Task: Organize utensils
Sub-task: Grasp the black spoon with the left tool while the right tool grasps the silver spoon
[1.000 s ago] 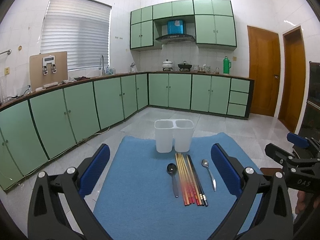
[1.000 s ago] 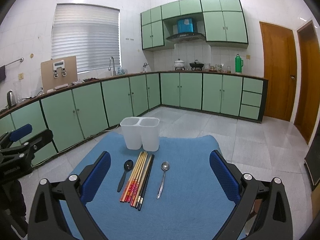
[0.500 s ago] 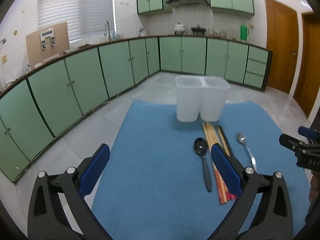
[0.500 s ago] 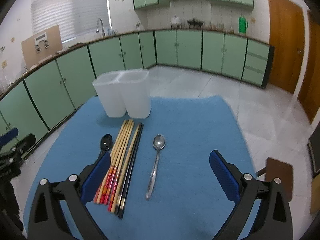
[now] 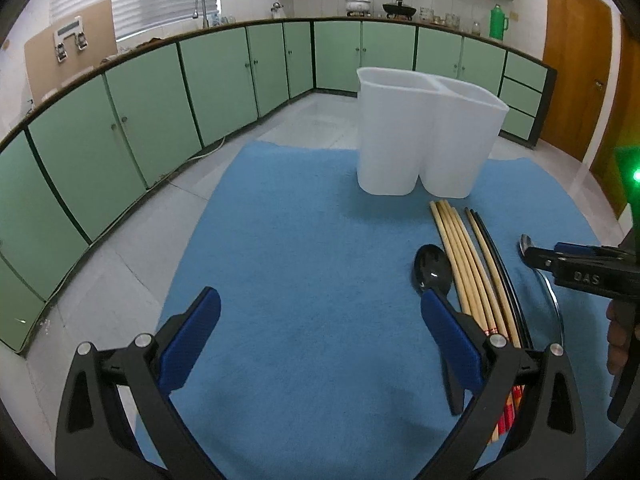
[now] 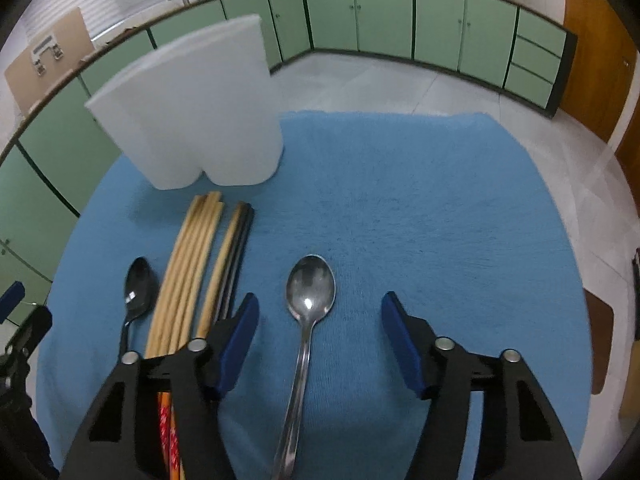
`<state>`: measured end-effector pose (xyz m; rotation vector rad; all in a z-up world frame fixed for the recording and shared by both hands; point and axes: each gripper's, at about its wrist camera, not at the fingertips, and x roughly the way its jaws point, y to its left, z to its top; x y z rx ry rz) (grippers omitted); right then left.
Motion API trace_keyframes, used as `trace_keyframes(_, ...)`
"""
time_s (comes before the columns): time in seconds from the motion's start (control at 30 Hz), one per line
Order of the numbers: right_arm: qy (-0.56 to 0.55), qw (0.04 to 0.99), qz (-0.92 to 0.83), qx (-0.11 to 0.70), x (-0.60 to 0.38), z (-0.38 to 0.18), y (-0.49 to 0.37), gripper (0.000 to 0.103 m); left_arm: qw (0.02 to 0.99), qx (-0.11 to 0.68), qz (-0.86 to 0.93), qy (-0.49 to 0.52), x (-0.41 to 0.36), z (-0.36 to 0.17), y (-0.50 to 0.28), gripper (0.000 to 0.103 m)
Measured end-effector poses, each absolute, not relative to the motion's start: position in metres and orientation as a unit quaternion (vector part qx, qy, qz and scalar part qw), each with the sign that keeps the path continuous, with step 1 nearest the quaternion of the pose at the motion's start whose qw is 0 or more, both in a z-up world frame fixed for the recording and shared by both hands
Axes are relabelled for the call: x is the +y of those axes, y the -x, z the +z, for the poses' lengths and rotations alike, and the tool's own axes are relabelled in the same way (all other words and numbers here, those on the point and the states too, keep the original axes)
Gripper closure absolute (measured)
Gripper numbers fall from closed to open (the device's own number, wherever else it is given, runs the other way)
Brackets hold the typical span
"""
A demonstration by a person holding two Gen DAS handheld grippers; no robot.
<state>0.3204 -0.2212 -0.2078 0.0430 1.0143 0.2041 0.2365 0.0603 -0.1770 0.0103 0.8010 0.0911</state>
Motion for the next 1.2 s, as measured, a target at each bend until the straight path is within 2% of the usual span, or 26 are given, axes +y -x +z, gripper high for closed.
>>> trace_keyframes(0.13,-0.017,0.868,0.093,0.488,-0.217,-0.208,-0.327,0.056,0.918,0.396,0.029,-0.005,0.048,-0.183,-0.249,0.006)
trace_keyframes(0.17,-0.008,0.868,0.091,0.488,-0.215,-0.208,-0.327,0.068,0.917,0.398,0.024,-0.005,0.043,-0.184,-0.253,0.006)
trace_keyframes(0.2,-0.003,0.869,0.093,0.487,-0.213,-0.207,-0.327,0.075,0.916,0.401,0.017,-0.006,0.038,-0.186,-0.257,0.006)
trace_keyframes(0.67,-0.011,0.871,0.109,0.48,-0.22,-0.206,-0.33,0.075,0.887,0.46,-0.001,-0.034,0.009,-0.228,-0.283,0.006)
trace_keyframes(1.2,-0.004,0.872,0.111,0.477,-0.213,-0.209,-0.328,0.074,0.889,0.457,0.004,-0.03,0.01,-0.218,-0.295,0.006)
